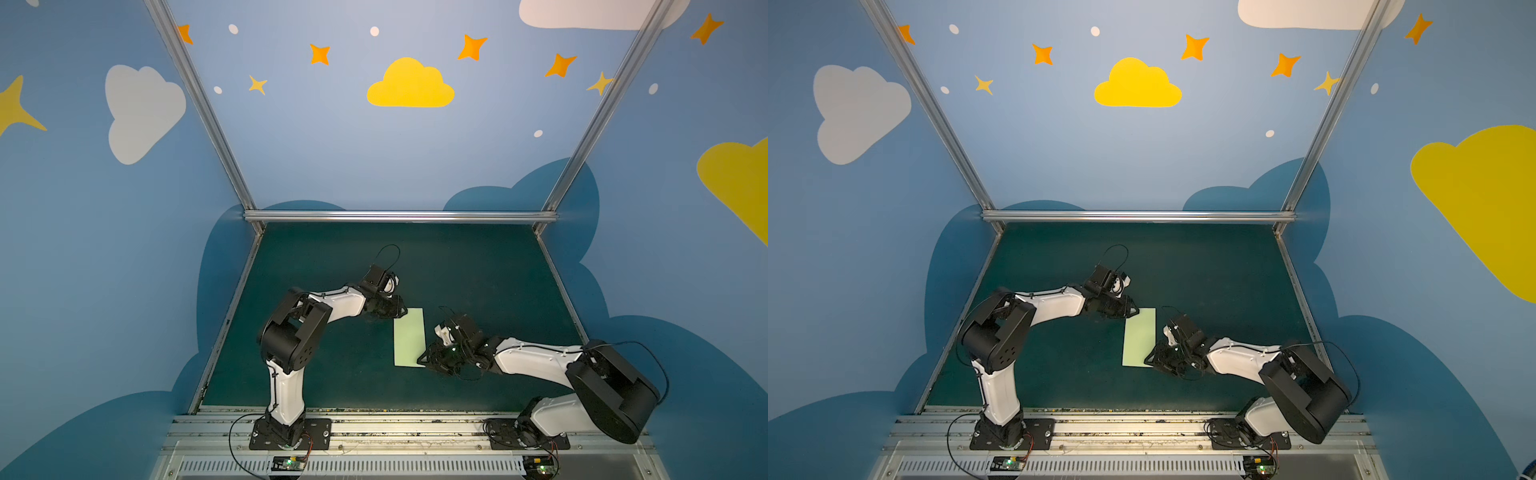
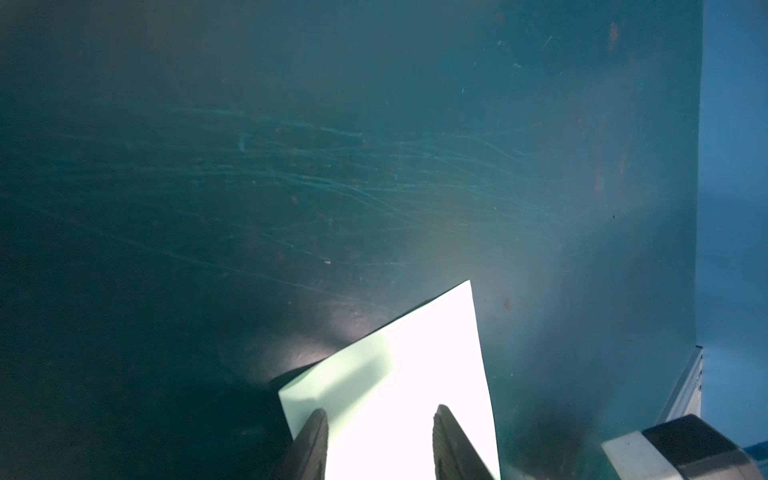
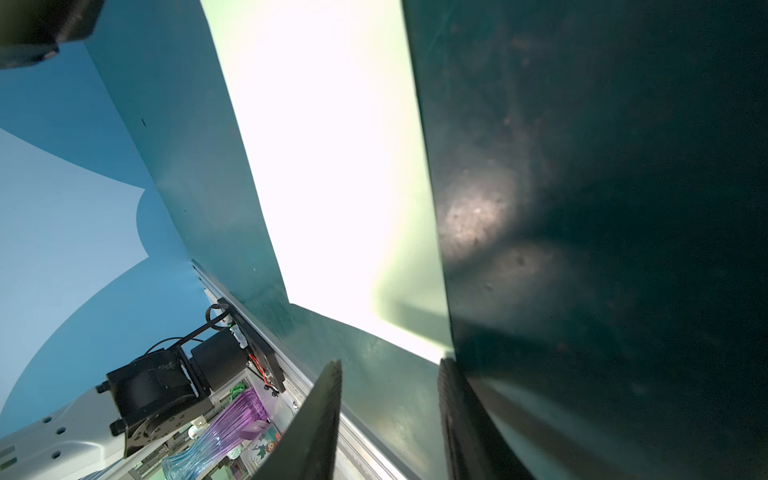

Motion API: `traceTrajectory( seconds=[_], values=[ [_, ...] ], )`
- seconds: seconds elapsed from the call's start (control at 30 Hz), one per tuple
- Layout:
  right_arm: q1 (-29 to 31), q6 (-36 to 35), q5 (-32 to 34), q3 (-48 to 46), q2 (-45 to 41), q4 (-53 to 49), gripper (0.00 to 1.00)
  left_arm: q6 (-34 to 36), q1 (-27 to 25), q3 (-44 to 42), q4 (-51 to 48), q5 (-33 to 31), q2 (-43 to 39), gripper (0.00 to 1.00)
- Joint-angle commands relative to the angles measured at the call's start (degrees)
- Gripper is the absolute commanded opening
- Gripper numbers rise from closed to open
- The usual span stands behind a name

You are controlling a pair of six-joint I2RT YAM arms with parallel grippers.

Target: Fold a paper plane with a square sheet of paper (fold left side to right side)

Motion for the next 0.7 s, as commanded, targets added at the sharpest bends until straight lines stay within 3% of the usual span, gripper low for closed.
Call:
traceTrajectory(
  seconds=[0.0,0.27,0.43,0.67],
  values=[
    [-0.2,-0.6,0.2,1.8,0.9,-0.8,0.40,-0.2,0.2,-1.9,-2.8,-1.5,1.0,0.43],
    [-0.7,-1.8,0.3,4.2,2.8,-2.1,0.41,-1.5,0.2,-3.3,-1.8,-0.4,-1.1,0.43],
    [-1.0,-2.2,0.4,3.9,2.4,-2.6,0.41,-4.4,-0.3,-4.0,-2.0,2.1,-7.5,0.43],
    [-1.2,-2.6,1.4,2.7,-1.0,-4.4,0.41,-10.0,-5.3,-11.1,0.5,2.1,-15.8,0.43]
  ],
)
